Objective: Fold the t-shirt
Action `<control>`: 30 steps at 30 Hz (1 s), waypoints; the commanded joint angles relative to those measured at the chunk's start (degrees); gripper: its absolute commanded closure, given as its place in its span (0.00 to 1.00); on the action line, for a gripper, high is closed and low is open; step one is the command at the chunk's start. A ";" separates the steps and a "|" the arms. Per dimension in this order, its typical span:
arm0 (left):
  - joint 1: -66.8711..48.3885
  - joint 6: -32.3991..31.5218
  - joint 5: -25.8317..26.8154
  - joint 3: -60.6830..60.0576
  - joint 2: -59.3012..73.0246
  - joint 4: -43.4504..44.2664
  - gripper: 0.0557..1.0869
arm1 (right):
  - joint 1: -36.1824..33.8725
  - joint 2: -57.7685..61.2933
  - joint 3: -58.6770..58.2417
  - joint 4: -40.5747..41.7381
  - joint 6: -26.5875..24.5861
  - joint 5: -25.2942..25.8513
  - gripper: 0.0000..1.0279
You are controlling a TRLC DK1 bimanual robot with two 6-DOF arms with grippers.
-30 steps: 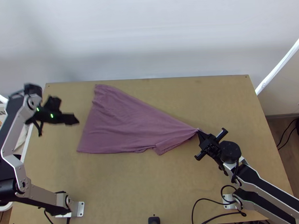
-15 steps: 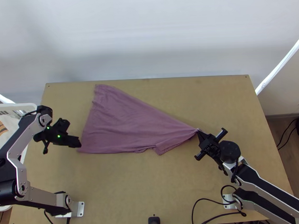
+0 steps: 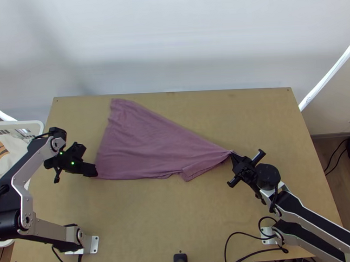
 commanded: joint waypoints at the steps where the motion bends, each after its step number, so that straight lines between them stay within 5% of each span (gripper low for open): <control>1: -0.52 0.47 -0.22 -2.54 1.99 1.61 0.51 | 0.67 0.88 1.56 0.84 0.83 0.70 0.97; 10: -0.79 2.31 -0.22 -3.68 2.43 5.65 0.97 | 0.23 0.53 1.56 0.84 0.75 0.70 0.97; 14: 0.62 0.99 0.48 0.01 0.41 5.12 0.96 | -0.12 0.62 2.17 0.84 0.92 0.79 0.97; 20: 2.29 -11.31 6.11 15.65 -2.85 0.55 0.96 | -3.20 0.62 5.07 -0.47 4.61 1.67 0.97; 30: 0.88 -32.93 8.75 35.43 -4.78 -1.38 0.96 | -3.81 -0.08 21.60 -18.14 17.36 2.81 0.97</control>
